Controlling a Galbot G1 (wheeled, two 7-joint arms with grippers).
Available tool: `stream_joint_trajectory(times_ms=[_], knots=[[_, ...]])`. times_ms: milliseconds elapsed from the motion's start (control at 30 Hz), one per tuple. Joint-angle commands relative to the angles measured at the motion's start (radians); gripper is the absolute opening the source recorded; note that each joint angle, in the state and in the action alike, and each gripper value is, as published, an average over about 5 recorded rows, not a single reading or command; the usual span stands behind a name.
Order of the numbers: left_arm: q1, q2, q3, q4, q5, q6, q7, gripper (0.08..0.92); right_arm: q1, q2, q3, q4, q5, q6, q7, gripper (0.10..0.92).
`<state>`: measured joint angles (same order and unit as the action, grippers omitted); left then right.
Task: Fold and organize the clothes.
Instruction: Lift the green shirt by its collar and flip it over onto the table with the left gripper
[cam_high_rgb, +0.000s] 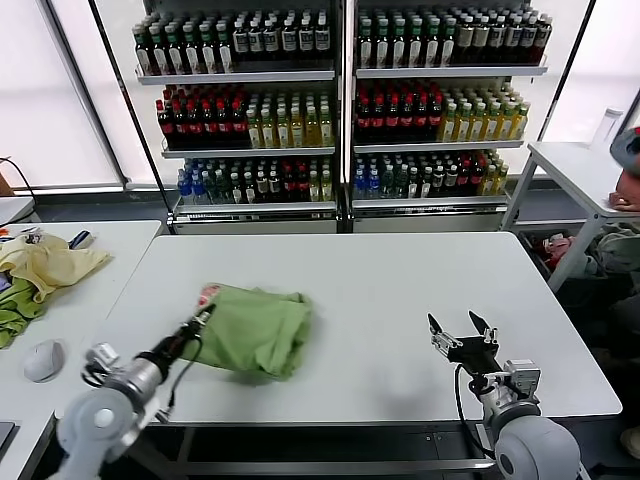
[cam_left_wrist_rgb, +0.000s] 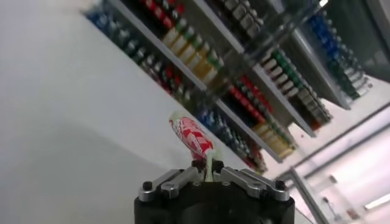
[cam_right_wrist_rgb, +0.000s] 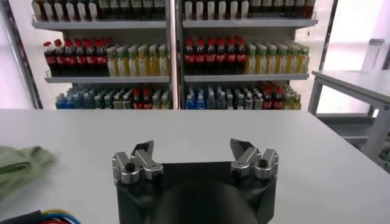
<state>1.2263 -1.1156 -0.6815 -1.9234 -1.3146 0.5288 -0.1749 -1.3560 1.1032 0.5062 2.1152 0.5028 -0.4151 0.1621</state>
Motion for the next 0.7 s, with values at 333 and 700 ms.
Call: stream_joint_trajectory(times_ms=[333, 700], knots=[[-0.062, 0.057, 0.182, -0.198, 0.559, 0.006, -0.070, 0.113, -0.052, 0.018, -0.002, 0.062, -0.007, 0.015, -0.002, 0.823], [-0.279, -0.209, 0.615, 0.090, 0.956, 0.019, -0.058, 0.113, -0.049, 0.034, -0.002, 0.075, -0.019, 0.018, -0.005, 0.823]])
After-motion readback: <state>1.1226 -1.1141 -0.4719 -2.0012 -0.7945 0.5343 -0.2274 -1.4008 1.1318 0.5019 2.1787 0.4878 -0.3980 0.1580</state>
